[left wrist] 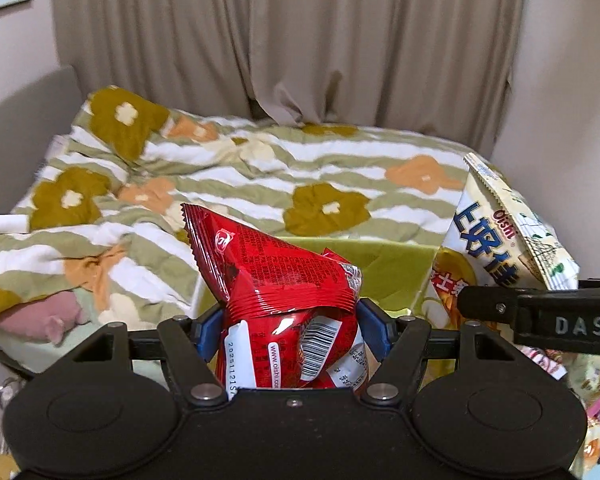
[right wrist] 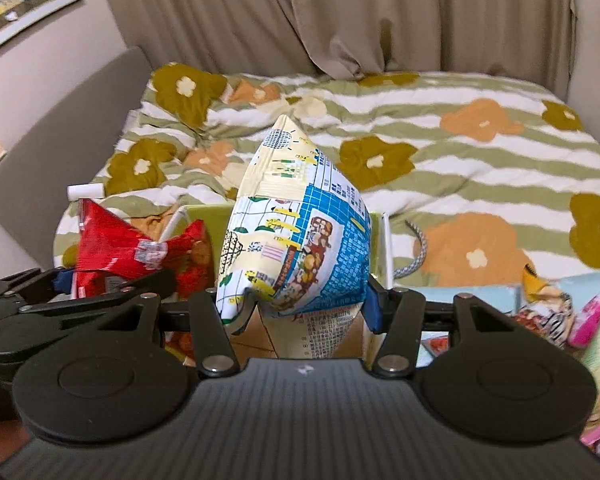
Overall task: Organize snacks
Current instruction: 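Carry both bags over the yellow box and open both tools to drop them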
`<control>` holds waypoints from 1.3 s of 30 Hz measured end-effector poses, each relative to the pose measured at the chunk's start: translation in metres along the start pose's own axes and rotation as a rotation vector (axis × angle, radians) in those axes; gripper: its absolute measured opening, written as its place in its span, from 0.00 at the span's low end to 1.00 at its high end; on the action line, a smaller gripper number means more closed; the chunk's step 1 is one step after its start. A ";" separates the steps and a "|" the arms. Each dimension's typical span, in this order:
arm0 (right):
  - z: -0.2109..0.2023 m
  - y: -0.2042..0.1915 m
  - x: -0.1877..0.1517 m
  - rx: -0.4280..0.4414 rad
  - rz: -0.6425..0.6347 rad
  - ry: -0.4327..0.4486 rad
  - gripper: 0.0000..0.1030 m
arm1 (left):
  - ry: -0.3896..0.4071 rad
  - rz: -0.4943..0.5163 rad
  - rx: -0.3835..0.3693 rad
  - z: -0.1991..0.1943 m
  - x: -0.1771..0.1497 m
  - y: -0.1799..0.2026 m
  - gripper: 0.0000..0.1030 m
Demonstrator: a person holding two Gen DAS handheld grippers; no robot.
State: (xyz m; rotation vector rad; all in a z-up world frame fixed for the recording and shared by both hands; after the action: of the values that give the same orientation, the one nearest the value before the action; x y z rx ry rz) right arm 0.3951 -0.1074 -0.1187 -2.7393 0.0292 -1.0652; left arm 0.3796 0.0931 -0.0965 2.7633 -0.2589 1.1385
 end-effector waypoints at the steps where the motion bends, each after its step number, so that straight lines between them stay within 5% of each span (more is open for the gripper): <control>1: 0.007 0.000 0.000 -0.013 0.010 -0.011 0.66 | -0.015 0.005 -0.014 0.011 -0.001 -0.002 0.71; 4: 0.021 0.005 -0.004 -0.041 0.044 -0.037 0.66 | -0.048 0.013 -0.055 0.039 -0.005 -0.005 0.76; 8: 0.035 0.006 -0.006 -0.060 0.065 -0.062 0.66 | -0.069 0.044 -0.003 0.060 -0.006 -0.014 0.99; 21: 0.050 -0.003 -0.001 0.008 0.032 -0.096 0.67 | -0.050 -0.004 0.071 0.016 -0.020 -0.034 0.99; 32: 0.087 -0.014 -0.009 -0.039 -0.044 -0.144 0.68 | -0.045 -0.033 0.144 0.003 -0.028 -0.051 0.99; 35: 0.100 -0.015 -0.012 -0.065 -0.058 -0.150 0.74 | -0.031 -0.040 0.164 0.002 -0.030 -0.054 0.99; 36: 0.104 -0.014 -0.014 -0.084 -0.062 -0.157 0.92 | -0.022 -0.040 0.173 0.001 -0.030 -0.055 0.99; 37: 0.106 -0.013 -0.015 -0.096 -0.063 -0.155 1.00 | -0.020 -0.039 0.177 0.000 -0.031 -0.055 0.99; 39: 0.104 -0.013 -0.017 -0.089 -0.065 -0.127 1.00 | -0.026 -0.040 0.179 -0.001 -0.033 -0.055 0.99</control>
State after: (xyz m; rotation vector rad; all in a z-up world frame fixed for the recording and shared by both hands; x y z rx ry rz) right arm 0.4518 -0.0744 -0.2023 -2.9011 -0.0322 -0.9242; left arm 0.3673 0.1507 -0.1231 2.9248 -0.1082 1.1707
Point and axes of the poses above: each gripper's, at about its wrist camera, not at the fingertips, and z roughly the way its jaws point, y to its right, x to its top, the point moved 8 cm from there along z, roughly the way its jaws point, and after that the axes turned 3 degrees about -x, right-handed, at the moved point
